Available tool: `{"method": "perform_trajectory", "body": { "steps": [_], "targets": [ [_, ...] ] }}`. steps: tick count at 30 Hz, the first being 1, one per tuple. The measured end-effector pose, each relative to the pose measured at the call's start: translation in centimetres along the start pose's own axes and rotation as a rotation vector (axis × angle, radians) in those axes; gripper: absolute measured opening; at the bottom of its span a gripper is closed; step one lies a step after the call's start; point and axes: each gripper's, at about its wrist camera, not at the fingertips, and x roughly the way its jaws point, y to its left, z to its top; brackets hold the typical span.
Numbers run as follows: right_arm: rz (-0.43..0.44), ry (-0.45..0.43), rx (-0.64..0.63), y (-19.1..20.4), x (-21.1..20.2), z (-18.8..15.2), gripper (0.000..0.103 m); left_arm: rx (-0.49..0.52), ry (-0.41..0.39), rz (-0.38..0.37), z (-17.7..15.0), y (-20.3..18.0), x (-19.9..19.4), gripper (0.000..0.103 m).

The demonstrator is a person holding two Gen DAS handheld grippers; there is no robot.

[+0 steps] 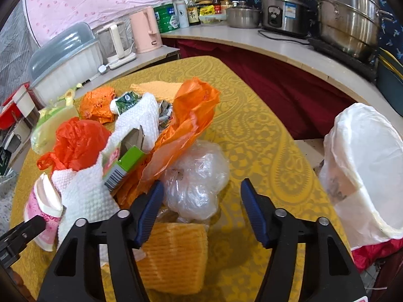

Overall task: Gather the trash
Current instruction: 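Grasp the pink paper cup with the left tool while the right tool grasps the clear plastic bag, then carry the pink cup and clear bag to the wastebasket and release both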

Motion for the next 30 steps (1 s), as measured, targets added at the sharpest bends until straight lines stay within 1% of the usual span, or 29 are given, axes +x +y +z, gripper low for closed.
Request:
{"method": "perform_trajectory", "body": {
  "steps": [1, 2, 3, 4, 5, 6, 7, 11, 16, 18, 22, 26, 30],
  "targets": [
    [0.013, 0.005, 0.002, 0.0, 0.3, 0.0, 0.048, 0.007, 0.0, -0.01, 0.0, -0.2, 0.0, 0.05],
    [0.028, 0.009, 0.005, 0.0, 0.4, -0.1, 0.042, 0.01, 0.002, -0.018, -0.1, -0.4, -0.1, 0.048],
    [0.04, 0.01, 0.011, 0.0, 0.5, -0.2, 0.04, 0.012, 0.003, -0.028, -0.1, -0.5, -0.1, 0.041],
    [0.046, 0.008, 0.012, -0.1, 0.4, -0.3, 0.036, 0.014, 0.005, -0.042, 0.0, -0.7, -0.2, 0.032],
    [0.053, 0.004, 0.012, -0.1, 0.2, -0.4, 0.034, 0.018, 0.008, -0.058, -0.1, -0.8, -0.4, 0.026],
    [0.059, -0.001, 0.011, -0.2, -0.1, -0.5, 0.033, 0.025, 0.009, -0.063, -0.1, -1.0, -0.5, 0.013],
    [0.062, -0.008, 0.01, -0.2, -0.4, -0.6, 0.03, 0.034, 0.009, -0.066, -0.2, -1.3, -0.7, 0.007],
    [0.057, -0.052, 0.013, -0.7, -2.3, -1.0, 0.025, 0.049, -0.013, -0.069, -0.5, -1.9, -1.7, 0.003],
    [0.058, -0.098, 0.051, -2.4, -5.4, -1.3, 0.02, 0.066, -0.047, -0.076, -1.0, -2.8, -4.0, 0.002],
    [0.055, -0.117, 0.065, -3.3, -6.7, -1.3, 0.02, 0.078, -0.06, -0.085, -1.0, -3.4, -5.0, 0.002],
    [0.044, -0.164, 0.093, -5.0, -9.7, -1.4, 0.02, 0.118, -0.09, -0.102, -1.2, -5.4, -7.2, 0.002],
    [0.03, -0.203, 0.118, -6.9, -12.4, -1.5, 0.02, 0.167, -0.099, -0.135, -1.3, -8.0, -8.5, 0.002],
    [0.008, -0.24, 0.153, -9.1, -14.6, -1.7, 0.02, 0.229, -0.09, -0.191, -1.4, -11.6, -8.8, 0.002]
  ]
}}
